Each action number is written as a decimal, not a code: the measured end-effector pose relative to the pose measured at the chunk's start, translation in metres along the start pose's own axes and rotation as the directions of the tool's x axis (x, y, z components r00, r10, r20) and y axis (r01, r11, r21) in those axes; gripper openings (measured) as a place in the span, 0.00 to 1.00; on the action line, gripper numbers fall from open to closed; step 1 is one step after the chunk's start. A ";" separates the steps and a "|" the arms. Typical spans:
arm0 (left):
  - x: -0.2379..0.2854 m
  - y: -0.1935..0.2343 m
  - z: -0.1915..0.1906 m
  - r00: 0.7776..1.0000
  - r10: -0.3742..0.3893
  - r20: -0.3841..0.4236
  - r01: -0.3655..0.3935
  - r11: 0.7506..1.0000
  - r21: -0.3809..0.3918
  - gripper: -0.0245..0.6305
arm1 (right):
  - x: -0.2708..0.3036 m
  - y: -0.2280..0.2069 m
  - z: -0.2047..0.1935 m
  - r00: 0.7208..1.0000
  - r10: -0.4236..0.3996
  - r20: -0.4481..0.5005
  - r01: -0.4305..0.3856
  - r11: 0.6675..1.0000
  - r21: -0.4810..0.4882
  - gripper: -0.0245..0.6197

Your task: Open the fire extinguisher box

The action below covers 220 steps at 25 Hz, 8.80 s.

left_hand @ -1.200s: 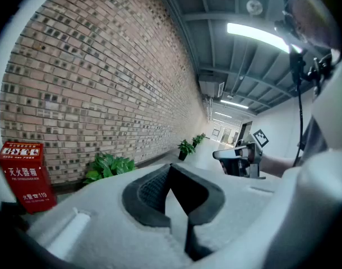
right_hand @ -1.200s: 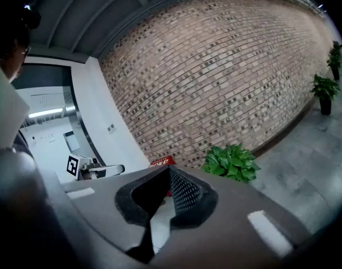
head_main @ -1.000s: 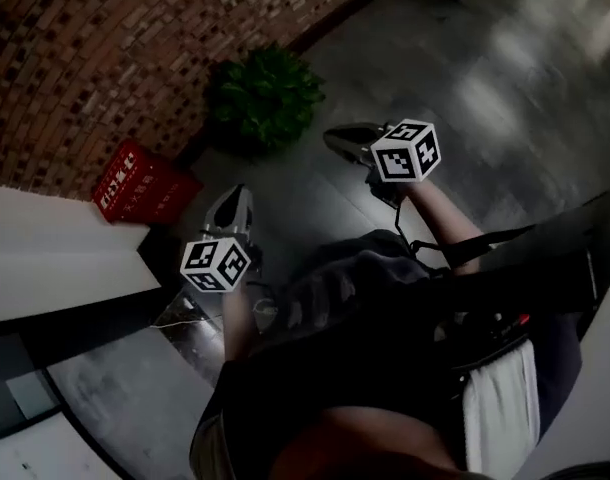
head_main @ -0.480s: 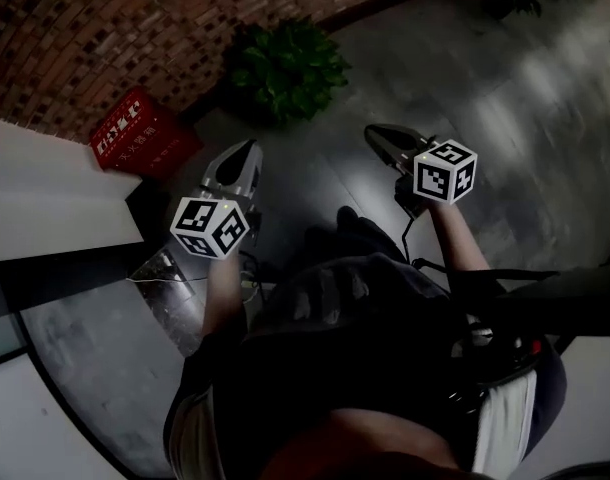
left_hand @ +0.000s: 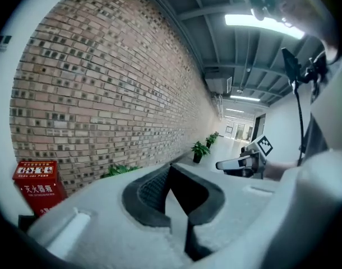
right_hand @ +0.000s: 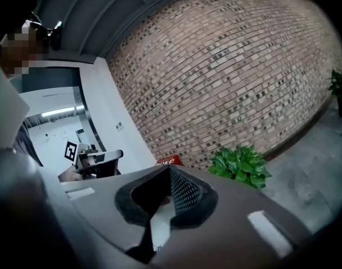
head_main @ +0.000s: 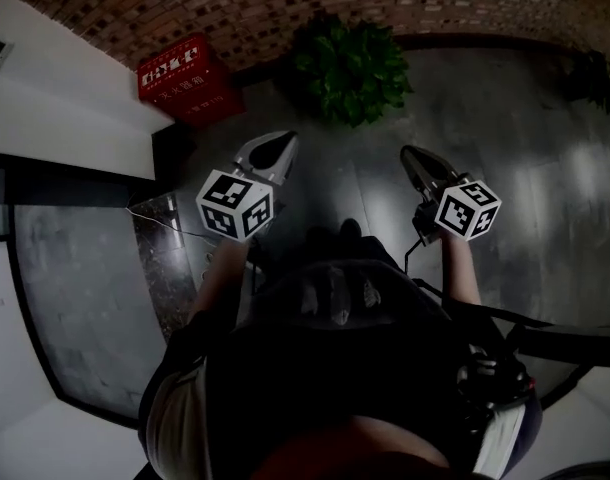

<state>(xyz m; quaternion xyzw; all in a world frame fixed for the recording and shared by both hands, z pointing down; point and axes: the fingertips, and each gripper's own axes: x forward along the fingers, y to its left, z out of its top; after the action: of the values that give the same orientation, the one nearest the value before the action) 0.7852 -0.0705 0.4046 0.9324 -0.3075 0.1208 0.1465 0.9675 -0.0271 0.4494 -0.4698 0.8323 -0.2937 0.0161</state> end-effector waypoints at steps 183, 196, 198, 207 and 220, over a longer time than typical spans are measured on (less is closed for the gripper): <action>-0.172 0.705 -0.015 0.902 0.414 -0.125 -0.430 0.887 -0.168 0.04 | 0.836 0.189 -0.092 0.704 0.120 -0.700 -0.297 0.945 -0.137 0.29; -0.123 0.740 -0.037 0.902 0.344 -0.262 -0.385 0.914 -0.129 0.04 | 0.908 0.088 -0.204 0.612 0.061 -0.788 0.049 0.992 0.116 0.29; -0.119 0.745 -0.040 0.900 0.337 -0.275 -0.381 0.916 -0.126 0.04 | 0.921 0.083 -0.213 0.616 0.064 -0.785 0.069 0.989 0.134 0.29; -0.117 0.748 -0.058 0.896 0.319 -0.310 -0.376 0.916 -0.143 0.04 | 0.946 0.063 -0.234 0.653 0.044 -0.756 0.187 0.958 0.218 0.20; -0.130 0.742 -0.073 0.887 0.321 -0.333 -0.389 0.906 -0.164 0.04 | 0.960 0.059 -0.245 0.719 0.076 -0.691 0.326 0.841 0.431 0.30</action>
<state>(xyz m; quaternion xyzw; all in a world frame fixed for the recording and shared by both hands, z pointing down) 0.2214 -0.5450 0.5793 0.8080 -0.4599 0.2492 0.2713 0.3123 -0.6483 0.8613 -0.3626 0.6303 -0.6612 -0.1846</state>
